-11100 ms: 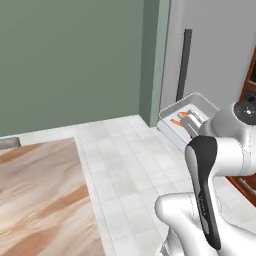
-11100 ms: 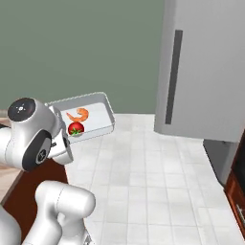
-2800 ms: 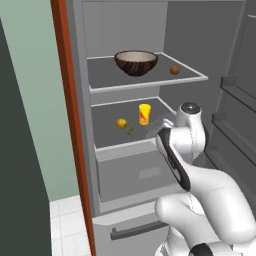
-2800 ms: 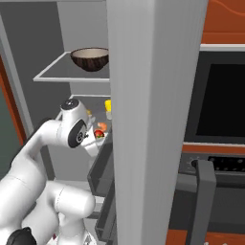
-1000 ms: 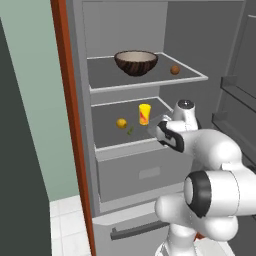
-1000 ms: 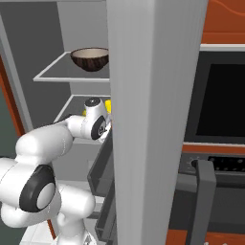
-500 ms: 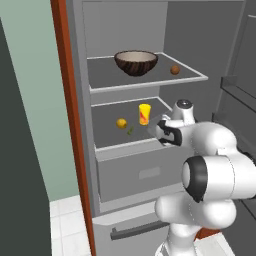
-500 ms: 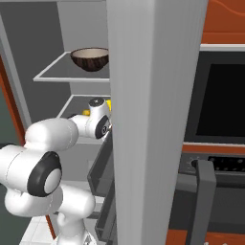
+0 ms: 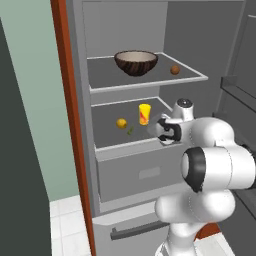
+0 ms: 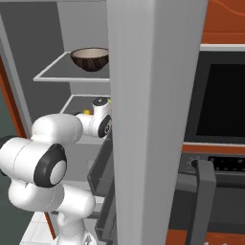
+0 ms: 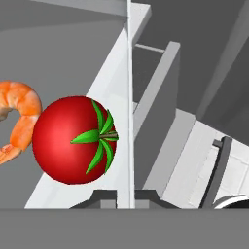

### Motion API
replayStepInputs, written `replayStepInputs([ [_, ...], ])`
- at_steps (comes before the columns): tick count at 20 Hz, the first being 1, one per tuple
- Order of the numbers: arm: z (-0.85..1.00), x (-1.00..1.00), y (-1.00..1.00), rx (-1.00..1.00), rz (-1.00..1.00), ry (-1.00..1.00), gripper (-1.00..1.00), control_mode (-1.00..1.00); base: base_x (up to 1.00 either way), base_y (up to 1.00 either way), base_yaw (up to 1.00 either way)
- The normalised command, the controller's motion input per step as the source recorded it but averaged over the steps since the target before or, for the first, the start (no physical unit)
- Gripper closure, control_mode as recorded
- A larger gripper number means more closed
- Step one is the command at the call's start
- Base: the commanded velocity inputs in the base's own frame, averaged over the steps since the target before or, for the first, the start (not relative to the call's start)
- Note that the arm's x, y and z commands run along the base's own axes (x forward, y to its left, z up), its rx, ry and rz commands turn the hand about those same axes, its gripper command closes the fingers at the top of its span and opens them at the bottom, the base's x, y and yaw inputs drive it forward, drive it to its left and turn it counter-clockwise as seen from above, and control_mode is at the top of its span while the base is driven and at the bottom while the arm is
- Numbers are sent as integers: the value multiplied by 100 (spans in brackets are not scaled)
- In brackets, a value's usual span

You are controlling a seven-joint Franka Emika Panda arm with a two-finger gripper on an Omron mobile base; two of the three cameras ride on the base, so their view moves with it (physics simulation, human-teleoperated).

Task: Place the tupperware on the second highest shelf of the fridge. Make space for the tupperware among the existing items by rearranging them on the shelves if needed. Close the fridge door when finished.

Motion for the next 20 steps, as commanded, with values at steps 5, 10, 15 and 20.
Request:
replayStepInputs([
  [5, -1, 26, -14, 0, 9, 0, 100, -100, 0, 0, 0],
  [10, -4, 26, -19, 0, 10, 0, 100, -100, 0, 0, 0],
  [15, -10, 12, -12, -2, 10, 0, 100, -100, 0, 0, 0],
  [20, -8, 14, -16, -4, 7, 0, 100, -100, 0, 0, 0],
])
